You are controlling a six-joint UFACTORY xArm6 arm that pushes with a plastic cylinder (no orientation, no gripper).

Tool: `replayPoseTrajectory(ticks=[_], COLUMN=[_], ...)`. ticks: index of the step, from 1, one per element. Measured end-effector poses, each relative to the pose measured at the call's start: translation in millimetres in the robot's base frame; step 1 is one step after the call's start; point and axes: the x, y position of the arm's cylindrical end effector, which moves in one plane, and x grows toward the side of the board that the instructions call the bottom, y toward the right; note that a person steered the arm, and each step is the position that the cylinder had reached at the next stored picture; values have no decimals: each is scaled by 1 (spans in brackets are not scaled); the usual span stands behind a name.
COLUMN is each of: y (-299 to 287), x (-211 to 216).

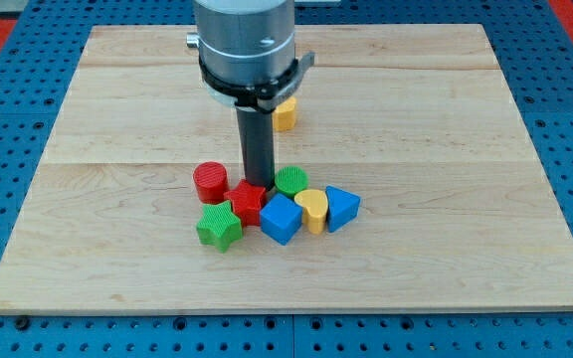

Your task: Push the green circle into the blue cube

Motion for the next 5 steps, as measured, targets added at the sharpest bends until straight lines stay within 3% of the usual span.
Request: replayPoseTrajectory(ticks=[1, 2, 3, 5], y=[1, 28, 70, 40], x=[-38, -43, -35, -14])
